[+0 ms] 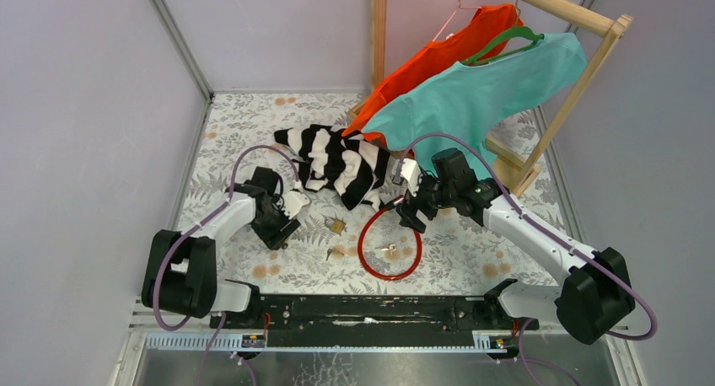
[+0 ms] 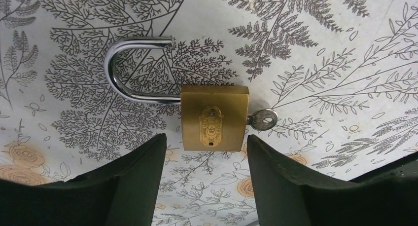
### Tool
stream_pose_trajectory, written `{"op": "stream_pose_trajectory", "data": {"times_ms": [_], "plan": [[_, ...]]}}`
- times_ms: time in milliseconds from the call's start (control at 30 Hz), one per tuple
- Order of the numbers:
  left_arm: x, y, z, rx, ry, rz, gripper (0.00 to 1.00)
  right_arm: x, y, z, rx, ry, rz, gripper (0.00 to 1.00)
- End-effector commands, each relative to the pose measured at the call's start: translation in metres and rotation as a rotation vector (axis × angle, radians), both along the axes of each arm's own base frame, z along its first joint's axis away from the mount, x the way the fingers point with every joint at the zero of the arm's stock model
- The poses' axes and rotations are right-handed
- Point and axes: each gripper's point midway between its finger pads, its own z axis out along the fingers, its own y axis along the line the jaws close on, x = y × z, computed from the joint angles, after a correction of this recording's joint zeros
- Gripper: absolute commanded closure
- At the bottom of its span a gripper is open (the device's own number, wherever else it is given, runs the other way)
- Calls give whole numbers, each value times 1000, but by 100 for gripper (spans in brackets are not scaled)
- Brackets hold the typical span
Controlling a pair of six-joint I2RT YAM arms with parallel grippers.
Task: Lock with the key
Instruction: Pick up the lock from the center of the board, then lock the lock.
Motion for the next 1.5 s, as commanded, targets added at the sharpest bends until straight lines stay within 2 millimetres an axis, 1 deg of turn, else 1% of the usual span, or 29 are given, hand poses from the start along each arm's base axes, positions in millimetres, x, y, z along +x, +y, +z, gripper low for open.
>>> {"op": "stream_pose_trajectory", "data": {"times_ms": [0, 100, 200, 267, 333, 400, 467, 500, 600, 667, 767, 867, 933, 1033, 1067, 1167, 1300, 1467], "plan": [[6, -4, -7, -23, -26, -29, 34, 2, 3, 6, 16, -10, 22, 9], [8, -7, -10, -40, -39, -32, 40, 1, 4, 6, 18, -4, 27, 9], [8, -13, -9, -76, -57, -31, 52, 1, 5, 8, 27, -1, 22, 9], [10, -19, -3, -110, -83, -37, 62, 1, 8, 11, 48, 3, 17, 9], [13, -28, 11, -160, -123, -43, 71, 0, 13, 19, 88, 12, 9, 11], [17, -41, 34, -236, -172, -63, 80, -1, 21, 33, 141, 12, 6, 12], [21, -60, 64, -338, -226, -102, 85, -1, 30, 48, 187, -6, 11, 12], [23, -70, 81, -396, -254, -117, 88, -1, 36, 57, 207, -24, 21, 12], [27, -107, 140, -582, -343, -186, 100, 1, 56, 87, 283, -22, 38, 12], [33, -128, 176, -672, -418, -214, 100, 2, 69, 108, 341, -8, 47, 13], [42, -155, 221, -782, -517, -244, 100, 11, 84, 139, 422, -20, 48, 12], [49, -180, 252, -875, -531, -207, 100, 8, 97, 163, 484, 23, 89, 12], [55, -189, 260, -910, -510, -176, 100, 8, 104, 174, 514, 59, 86, 12], [66, -196, 262, -910, -502, -138, 100, 7, 114, 183, 568, 121, 71, 15], [68, -199, 262, -907, -504, -135, 100, 8, 119, 183, 573, 138, 56, 16], [70, -205, 262, -919, -500, -113, 100, 21, 128, 178, 570, 192, -45, 22], [73, -205, 258, -907, -516, -77, 100, 26, 138, 172, 579, 263, -92, 33], [70, -207, 256, -899, -528, -86, 100, 35, 145, 165, 586, 314, -159, 43]]}}
